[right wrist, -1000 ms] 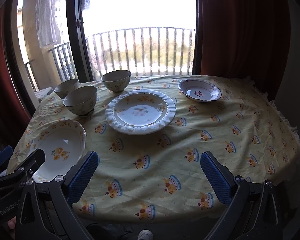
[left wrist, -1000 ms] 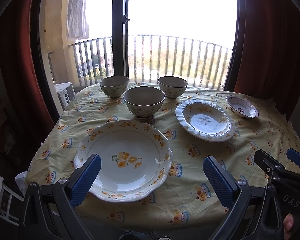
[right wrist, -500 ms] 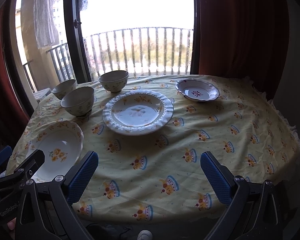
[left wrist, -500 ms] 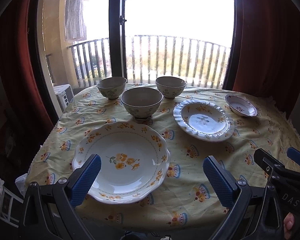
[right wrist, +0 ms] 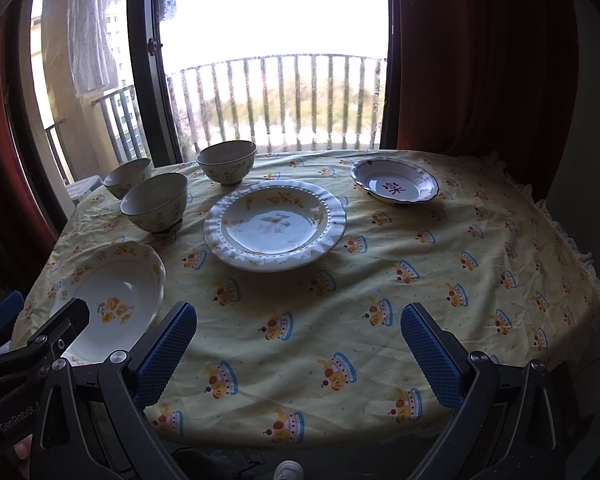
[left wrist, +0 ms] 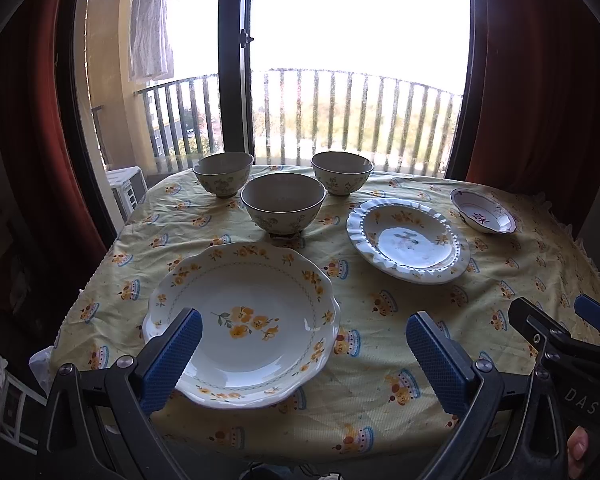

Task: Organize plates and bowls
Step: 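Reach both grippers to the large orange-flower plate and grip its rim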

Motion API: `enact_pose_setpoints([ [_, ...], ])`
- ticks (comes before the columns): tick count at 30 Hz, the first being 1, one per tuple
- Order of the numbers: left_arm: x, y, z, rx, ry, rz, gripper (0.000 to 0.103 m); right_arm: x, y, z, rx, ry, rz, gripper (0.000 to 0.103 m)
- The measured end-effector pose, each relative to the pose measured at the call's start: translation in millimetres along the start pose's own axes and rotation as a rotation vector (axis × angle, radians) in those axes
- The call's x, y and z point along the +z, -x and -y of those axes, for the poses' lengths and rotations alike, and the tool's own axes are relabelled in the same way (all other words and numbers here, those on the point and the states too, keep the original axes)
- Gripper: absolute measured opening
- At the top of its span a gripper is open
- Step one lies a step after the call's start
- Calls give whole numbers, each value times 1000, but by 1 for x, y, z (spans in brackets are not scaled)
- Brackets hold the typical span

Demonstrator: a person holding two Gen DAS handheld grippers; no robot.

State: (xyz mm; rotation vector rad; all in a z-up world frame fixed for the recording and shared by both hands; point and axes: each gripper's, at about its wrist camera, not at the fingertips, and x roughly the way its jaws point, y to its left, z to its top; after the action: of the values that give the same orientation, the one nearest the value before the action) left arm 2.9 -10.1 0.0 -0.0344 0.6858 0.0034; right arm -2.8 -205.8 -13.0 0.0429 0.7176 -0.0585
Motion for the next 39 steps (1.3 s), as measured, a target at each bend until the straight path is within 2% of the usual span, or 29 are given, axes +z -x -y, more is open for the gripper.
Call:
enact_pose_setpoints([
  [10,0,-2,-1,7,-1,-5,102,0,0,-1,0,1,1,103],
  [14,3,-8,-5,20,-4,-25,98,2,-5,-2,27,1,0,103],
  [27,22,-43,-49,38,1,-115,82,11,-33,-67,83,88,-67,96],
  [39,42,-96,-97,35,-53,-225,79,27,-88,-129,90,56,-182,95],
])
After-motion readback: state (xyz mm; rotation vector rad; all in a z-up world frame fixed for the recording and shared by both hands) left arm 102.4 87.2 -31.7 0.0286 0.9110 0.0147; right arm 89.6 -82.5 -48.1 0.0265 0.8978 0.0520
